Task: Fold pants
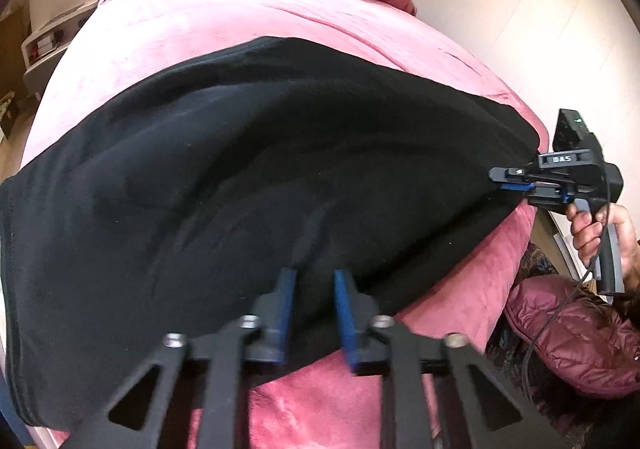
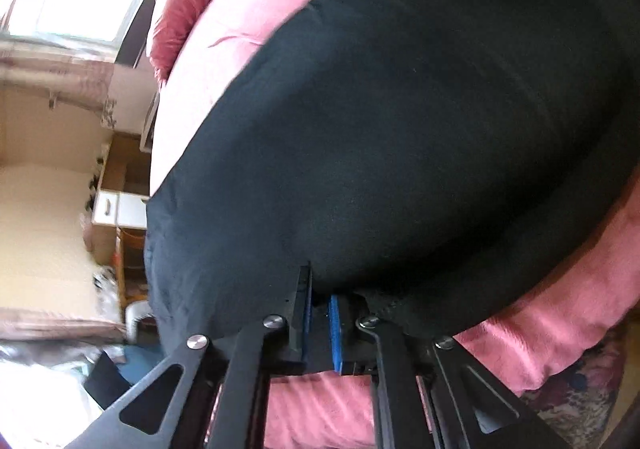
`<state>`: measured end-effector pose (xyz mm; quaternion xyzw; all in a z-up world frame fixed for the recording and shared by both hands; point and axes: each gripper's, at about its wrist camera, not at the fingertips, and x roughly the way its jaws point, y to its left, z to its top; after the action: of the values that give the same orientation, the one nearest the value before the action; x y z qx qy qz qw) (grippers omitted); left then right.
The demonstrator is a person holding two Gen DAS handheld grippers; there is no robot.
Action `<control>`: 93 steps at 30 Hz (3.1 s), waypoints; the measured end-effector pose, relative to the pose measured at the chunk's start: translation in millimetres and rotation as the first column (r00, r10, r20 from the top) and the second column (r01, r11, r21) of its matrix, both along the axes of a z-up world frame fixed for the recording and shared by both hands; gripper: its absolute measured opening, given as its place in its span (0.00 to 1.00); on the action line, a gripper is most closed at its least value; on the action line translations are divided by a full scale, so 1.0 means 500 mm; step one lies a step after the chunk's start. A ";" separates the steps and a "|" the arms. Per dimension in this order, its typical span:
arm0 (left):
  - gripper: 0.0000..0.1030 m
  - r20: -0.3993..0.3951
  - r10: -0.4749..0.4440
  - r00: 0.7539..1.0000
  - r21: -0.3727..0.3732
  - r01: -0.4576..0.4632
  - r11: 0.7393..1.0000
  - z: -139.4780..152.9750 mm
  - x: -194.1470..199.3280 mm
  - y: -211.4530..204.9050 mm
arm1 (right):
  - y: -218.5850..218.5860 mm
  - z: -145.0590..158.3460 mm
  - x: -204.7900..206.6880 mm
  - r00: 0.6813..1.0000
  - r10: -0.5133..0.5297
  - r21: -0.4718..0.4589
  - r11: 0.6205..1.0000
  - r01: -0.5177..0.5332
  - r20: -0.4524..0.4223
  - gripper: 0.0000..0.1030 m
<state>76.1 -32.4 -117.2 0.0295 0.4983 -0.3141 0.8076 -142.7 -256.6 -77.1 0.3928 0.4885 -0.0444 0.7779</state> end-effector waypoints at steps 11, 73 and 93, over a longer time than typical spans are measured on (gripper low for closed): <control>0.05 -0.047 -0.034 0.998 -0.078 0.030 0.996 0.019 -0.022 0.056 | 0.009 0.044 -0.050 0.996 0.087 -0.066 0.994 -0.087 -0.005 0.06; 0.24 -0.096 0.568 0.817 -0.040 -0.573 0.818 0.082 -0.028 0.424 | 0.500 -0.017 0.094 0.453 0.863 -0.466 0.314 -0.828 -0.225 0.06; 0.01 -0.132 0.575 0.807 -0.012 -0.582 0.813 0.046 -0.014 0.422 | 0.509 -0.001 0.097 0.474 0.855 -0.490 0.329 -0.807 -0.208 0.07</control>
<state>69.1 178.6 -94.2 -0.1637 0.5237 -0.0674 0.8333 -94.2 -1.9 -77.5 -0.1406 0.5520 0.2448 0.7846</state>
